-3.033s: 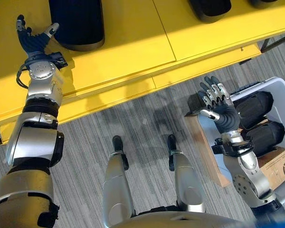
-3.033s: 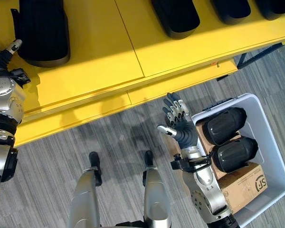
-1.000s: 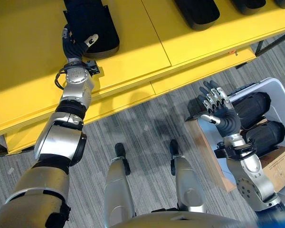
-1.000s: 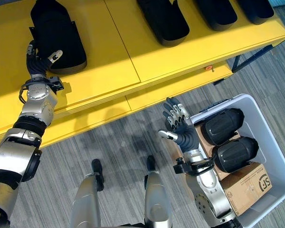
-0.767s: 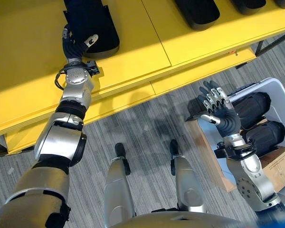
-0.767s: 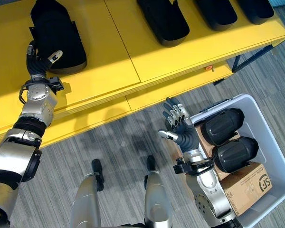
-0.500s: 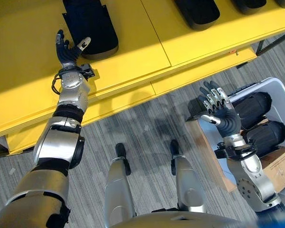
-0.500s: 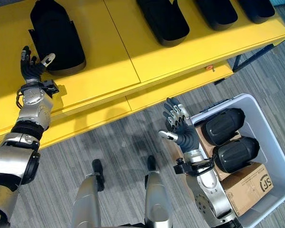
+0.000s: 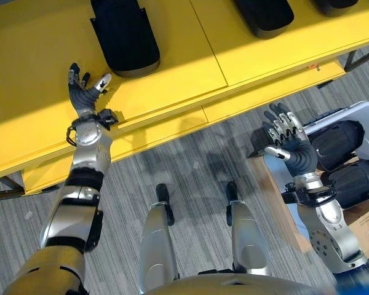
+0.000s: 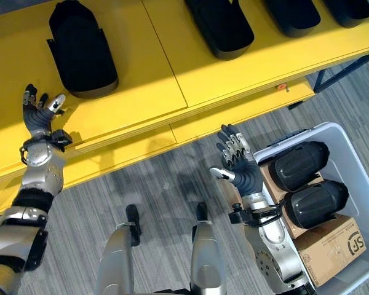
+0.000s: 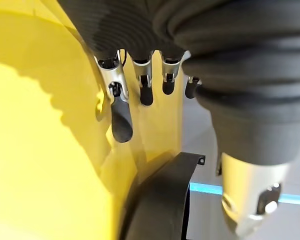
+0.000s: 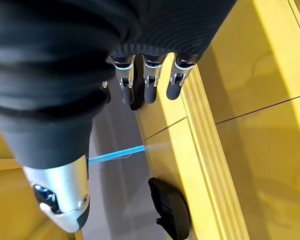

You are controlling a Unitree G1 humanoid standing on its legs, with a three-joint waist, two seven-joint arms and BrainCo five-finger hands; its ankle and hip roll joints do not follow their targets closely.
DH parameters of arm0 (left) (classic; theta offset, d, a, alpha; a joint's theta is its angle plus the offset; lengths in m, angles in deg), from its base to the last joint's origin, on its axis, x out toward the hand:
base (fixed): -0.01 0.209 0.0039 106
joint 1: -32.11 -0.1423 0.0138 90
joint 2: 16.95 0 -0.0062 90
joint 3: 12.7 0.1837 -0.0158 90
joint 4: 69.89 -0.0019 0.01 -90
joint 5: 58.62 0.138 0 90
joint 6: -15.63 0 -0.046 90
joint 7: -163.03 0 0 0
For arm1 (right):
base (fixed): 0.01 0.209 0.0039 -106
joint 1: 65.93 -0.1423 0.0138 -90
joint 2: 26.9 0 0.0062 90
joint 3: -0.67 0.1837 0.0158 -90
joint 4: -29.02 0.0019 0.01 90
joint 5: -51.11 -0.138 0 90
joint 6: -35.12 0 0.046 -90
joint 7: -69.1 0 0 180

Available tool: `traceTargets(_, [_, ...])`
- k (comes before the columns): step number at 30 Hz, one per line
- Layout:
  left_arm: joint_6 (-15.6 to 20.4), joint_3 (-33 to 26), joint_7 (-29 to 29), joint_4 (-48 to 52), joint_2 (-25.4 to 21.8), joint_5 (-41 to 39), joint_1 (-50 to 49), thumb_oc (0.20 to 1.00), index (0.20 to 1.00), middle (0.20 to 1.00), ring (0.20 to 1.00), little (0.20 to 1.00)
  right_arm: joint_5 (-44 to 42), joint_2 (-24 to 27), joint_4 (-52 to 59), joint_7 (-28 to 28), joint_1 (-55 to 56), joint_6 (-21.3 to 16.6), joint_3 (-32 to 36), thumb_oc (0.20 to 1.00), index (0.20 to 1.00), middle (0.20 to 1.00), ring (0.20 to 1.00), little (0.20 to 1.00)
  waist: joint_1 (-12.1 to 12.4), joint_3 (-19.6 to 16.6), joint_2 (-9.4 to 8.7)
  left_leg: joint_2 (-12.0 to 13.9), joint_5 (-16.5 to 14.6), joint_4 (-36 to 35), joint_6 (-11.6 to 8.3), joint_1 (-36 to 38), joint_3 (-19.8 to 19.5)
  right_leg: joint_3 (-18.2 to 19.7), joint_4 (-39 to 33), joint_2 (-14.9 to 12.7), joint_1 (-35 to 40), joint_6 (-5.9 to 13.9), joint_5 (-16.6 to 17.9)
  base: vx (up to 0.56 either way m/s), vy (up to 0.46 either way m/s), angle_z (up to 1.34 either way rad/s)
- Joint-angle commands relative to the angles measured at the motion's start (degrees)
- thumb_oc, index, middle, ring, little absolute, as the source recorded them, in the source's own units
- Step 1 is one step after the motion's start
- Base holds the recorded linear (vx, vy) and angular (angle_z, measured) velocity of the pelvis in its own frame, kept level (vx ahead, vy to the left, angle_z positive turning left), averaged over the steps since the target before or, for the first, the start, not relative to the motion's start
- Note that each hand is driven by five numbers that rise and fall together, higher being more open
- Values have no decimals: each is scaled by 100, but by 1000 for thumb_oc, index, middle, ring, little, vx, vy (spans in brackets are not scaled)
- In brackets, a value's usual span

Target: Move parts from the plastic box to the shelf.

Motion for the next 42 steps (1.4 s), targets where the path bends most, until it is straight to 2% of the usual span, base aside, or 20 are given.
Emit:
traceTargets(1, [200, -268, -101, 583, 173, -157, -983, 1000, 1000, 1000, 1000, 1000, 79, 80, 495, -43, -48, -360, 450, 1000, 1000, 1000, 1000, 1000, 182, -9, -114, 173, 72, 48, -175, 11, -190, -250, 282, -27, 297, -216, -113, -14, -10, 5])
traceTargets(2, [197, -272, -98, 592, 175, -154, -992, 1000, 1000, 1000, 1000, 1000, 80, 82, 495, -43, -46, -360, 446, 1000, 1000, 1000, 1000, 1000, 179, -12, -114, 173, 72, 46, -175, 12, -189, -249, 282, -28, 298, -216, -112, 0, 0, 0])
traceTargets(11, [332, -837, -826, 3160, 354, 89, -3198, 1000, 1000, 1000, 1000, 1000, 142, 116, 455, -215, -147, -330, 804, 1000, 1000, 1000, 1000, 1000, 396, -121, 88, 184, 268, -325, -183, 539, -246, -280, 174, 7, 701, -280, -186, 4, -26, 1])
traceTargets(17, [234, -775, -1495, 4087, 305, -170, -3868, 1000, 1000, 1000, 1000, 1000, 101, 247, 404, -419, 30, -243, 978, 1000, 1000, 1000, 1000, 1000, 441, -410, 290, 350, 762, -1125, -295, 1166, -341, -440, 14, 221, 1080, -389, -302, 6, -111, 11])
traceTargets(20, [102, -567, -1799, 4407, 302, -367, -4132, 1000, 1000, 1000, 1000, 1000, 103, 310, 393, -495, 116, -196, 999, 1000, 1000, 1000, 1000, 1000, 448, -526, 400, 536, 1084, -1731, -313, 1602, -340, -481, -2, 413, 1198, -473, -397, -28, -141, 7])
traceTargets(21, [4, -382, -1979, 4565, 326, -504, -4319, 1000, 1000, 1000, 1000, 1000, 84, 358, 399, -551, 123, -179, 981, 1000, 1000, 1000, 1000, 1000, 446, -605, 441, 695, 1253, -2056, -293, 1845, -333, -441, 35, 564, 1218, -541, -459, -36, -131, -12])
traceTargets(22, [4, -382, -1983, 4566, 326, -507, -4324, 1000, 1000, 1000, 1000, 1000, 84, 359, 403, -551, 129, -178, 981, 1000, 1000, 1000, 1000, 1000, 453, -607, 442, 700, 1260, -2072, -296, 1857, -325, -436, 34, 569, 1219, -544, -458, -48, -249, -25])
traceTargets(23, [-97, -206, -2132, 4688, 326, -544, -4451, 1000, 1000, 1000, 1000, 1000, 37, 420, 370, -627, 107, -180, 947, 1000, 1000, 1000, 1000, 1000, 443, -702, 470, 860, 1485, -2370, -325, 2048, -285, -415, 73, 758, 1222, -624, -527, -26, -153, -33])
traceTargets(24, [-96, -204, -2134, 4687, 328, -544, -4453, 1000, 1000, 1000, 1000, 1000, 36, 423, 370, -628, 111, -181, 949, 1000, 1000, 1000, 1000, 1000, 459, -699, 474, 871, 1503, -2408, -331, 2080, -265, -403, 70, 770, 1227, -630, -525, -38, -286, -42])
traceTargets(27, [-250, 44, -2400, 4698, 421, -714, -4691, 1000, 1000, 1000, 1000, 1000, 45, 516, 307, -734, 178, -131, 921, 1000, 1000, 1000, 1000, 1000, 421, -921, 493, 1124, 1801, -2805, -359, 2365, -141, -289, 17, 1099, 1266, -765, -569, -17, -276, -36])
traceTargets(30, [-345, 227, -2542, 4667, 437, -705, -4771, 1000, 1000, 1000, 1000, 1000, 19, 563, 138, -759, 173, -85, 827, 1000, 1000, 1000, 1000, 1000, 464, -1021, 463, 1106, 1845, -2731, -270, 2469, -243, -181, -289, 1252, 1440, -852, -469, 29, -266, -30])
traceTargets(31, [-348, 265, -2579, 4674, 420, -617, -4792, 1000, 1000, 1000, 1000, 1000, 40, 589, 46, -747, 159, -61, 789, 1000, 1000, 1000, 1000, 1000, 494, -1035, 439, 976, 1785, -2638, -219, 2468, -406, -113, -405, 1276, 1530, -872, -452, 23, -171, -29])
traceTargets(32, [-396, 376, -2617, 4569, 356, -527, -4775, 1000, 1000, 1000, 1000, 1000, 2, 595, -71, -739, 126, -50, 755, 1000, 1000, 1000, 1000, 1000, 568, -1037, 393, 706, 1806, -2488, -141, 2410, -785, -53, -643, 1300, 1675, -912, -339, 22, -170, -17])
traceTargets(33, [-394, 376, -2617, 4566, 356, -527, -4769, 1000, 1000, 1000, 1000, 1000, 2, 595, -74, -740, 122, -51, 756, 1000, 1000, 1000, 1000, 1000, 563, -1044, 402, 713, 1818, -2489, -142, 2390, -796, -61, -664, 1308, 1668, -913, -316, 38, -212, -16])
traceTargets(34, [-444, 455, -2675, 4475, 295, -397, -4755, 1000, 1000, 1000, 1000, 1000, 43, 604, -223, -706, 77, 21, 755, 1000, 1000, 1000, 1000, 1000, 589, -1107, 341, 259, 1484, -2361, -39, 2321, -968, -44, -952, 1330, 1843, -920, -220, 28, -105, -21])
traceTargets(35, [-444, 454, -2676, 4475, 293, -397, -4756, 1000, 1000, 1000, 1000, 1000, 43, 602, -223, -706, 77, 21, 753, 1000, 1000, 1000, 1000, 1000, 582, -1095, 334, 244, 1454, -2324, -28, 2322, -972, -48, -966, 1317, 1871, -911, -225, 61, -128, -7])
traceTargets(38, [-491, 501, -2753, 4399, 308, -311, -4912, 1000, 1000, 1000, 1000, 1000, 39, 557, -322, -771, 159, 88, 803, 1000, 1000, 1000, 1000, 1000, 648, -1218, 272, -720, 774, -2018, 190, 2411, -1221, 55, -1338, 1334, 2131, -845, -10, 92, -36, -12])
traceTargets(39, [-516, 529, -2752, 4418, 338, -263, -4978, 1000, 1000, 1000, 1000, 1000, 57, 505, -380, -802, 233, 115, 795, 1000, 1000, 1000, 1000, 1000, 672, -1337, 286, -1200, 553, -2000, 336, 2510, -1354, 109, -1472, 1394, 2184, -818, 102, 95, 6, -39])
traceTargets(40, [-517, 530, -2751, 4421, 337, -263, -4983, 1000, 1000, 1000, 1000, 1000, 58, 504, -378, -802, 240, 116, 795, 1000, 1000, 1000, 1000, 1000, 674, -1328, 286, -1203, 534, -1981, 342, 2521, -1351, 111, -1483, 1392, 2209, -814, 99, 65, 4, -28])
traceTargets(42, [-530, 499, -2721, 4487, 414, -266, -5038, 1000, 1000, 1000, 1000, 1000, 155, 388, -440, -792, 241, 159, 718, 1000, 1000, 1000, 1000, 1000, 754, -1401, 303, -1733, 407, -1853, 433, 2535, -1856, 328, -1576, 1515, 2204, -808, 200, 27, 16, -43])
